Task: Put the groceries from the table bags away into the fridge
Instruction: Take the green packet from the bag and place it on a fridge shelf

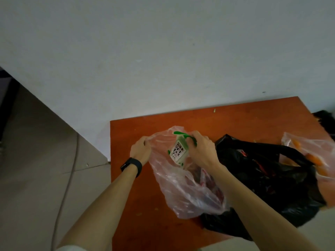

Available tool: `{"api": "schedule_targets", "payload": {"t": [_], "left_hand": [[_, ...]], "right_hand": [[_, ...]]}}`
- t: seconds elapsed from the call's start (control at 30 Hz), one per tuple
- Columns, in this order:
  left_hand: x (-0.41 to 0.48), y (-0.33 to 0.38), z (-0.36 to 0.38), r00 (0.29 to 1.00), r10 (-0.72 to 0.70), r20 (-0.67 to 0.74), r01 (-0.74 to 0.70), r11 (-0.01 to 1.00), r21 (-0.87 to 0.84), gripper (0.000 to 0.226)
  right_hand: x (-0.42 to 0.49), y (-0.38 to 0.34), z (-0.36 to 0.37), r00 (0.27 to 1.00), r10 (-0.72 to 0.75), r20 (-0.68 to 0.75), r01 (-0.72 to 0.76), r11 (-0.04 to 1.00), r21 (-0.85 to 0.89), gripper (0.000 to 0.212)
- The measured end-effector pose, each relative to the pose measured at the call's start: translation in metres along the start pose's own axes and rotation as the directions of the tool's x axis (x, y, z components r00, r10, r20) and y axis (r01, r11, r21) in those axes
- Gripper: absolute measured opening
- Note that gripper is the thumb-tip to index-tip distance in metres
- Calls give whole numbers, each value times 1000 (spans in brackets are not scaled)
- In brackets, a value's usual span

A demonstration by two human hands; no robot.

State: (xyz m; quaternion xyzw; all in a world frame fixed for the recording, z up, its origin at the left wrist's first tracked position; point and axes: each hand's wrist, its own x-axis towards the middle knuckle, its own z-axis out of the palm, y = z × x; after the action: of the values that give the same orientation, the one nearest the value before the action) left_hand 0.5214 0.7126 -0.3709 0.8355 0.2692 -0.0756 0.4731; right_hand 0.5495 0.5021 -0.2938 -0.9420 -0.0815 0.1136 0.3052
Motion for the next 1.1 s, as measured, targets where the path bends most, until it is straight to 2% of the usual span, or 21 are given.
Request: {"api": "schedule_targets", "payload": {"t": [0.07,0.17,0.27,0.33,0.43,0.5,0.63,0.77,0.87,0.97,1.03,1.1], "left_hand": [[-4,6,-9,992,12,-127,1,995,97,28],[-10,10,-23,954,113,-278,-24,951,307,21],[-15,7,-27,928,203,-311,-75,923,377,19],[-16,-1,-24,939,217,-266,-87,900,427,18],[-18,-14,-15,977,147,-154,-55,872,487,24],[-20,-19,-11,988,88,-130,-15,876,482,27],[-19,-19,-12,982,76,-171,9,892,451,27],[-18,-5,-17,994,40,-105,23,844,535,45],[-25,20,-20,994,75,-84,-25,873,486,55],[-38,59,-17,967,233,-103,-180,911,371,57],[-49,93,-5,947,304,-102,-277,936,217,54],[-65,128,14,955,296,-29,-294,954,50,56]], "right_hand": [[0,-3,-3,999,-17,46,14,998,69,16],[2,-4,1,986,-22,163,13,998,59,17],[-2,-4,14,960,-17,280,-17,993,120,16],[-10,-6,24,956,-12,293,-56,974,222,15],[-22,-13,29,972,-34,234,-54,932,359,26],[-28,-18,27,986,-12,169,-61,905,421,22],[-29,-13,14,995,96,22,-91,805,586,21],[-31,-3,-7,971,237,-29,-136,648,750,18],[-39,3,-29,949,312,-42,-131,515,847,16],[-52,16,-57,927,360,-108,-65,435,898,18],[-65,28,-78,909,390,-149,-11,378,926,19],[-82,40,-101,893,403,-200,56,341,938,21]]}}
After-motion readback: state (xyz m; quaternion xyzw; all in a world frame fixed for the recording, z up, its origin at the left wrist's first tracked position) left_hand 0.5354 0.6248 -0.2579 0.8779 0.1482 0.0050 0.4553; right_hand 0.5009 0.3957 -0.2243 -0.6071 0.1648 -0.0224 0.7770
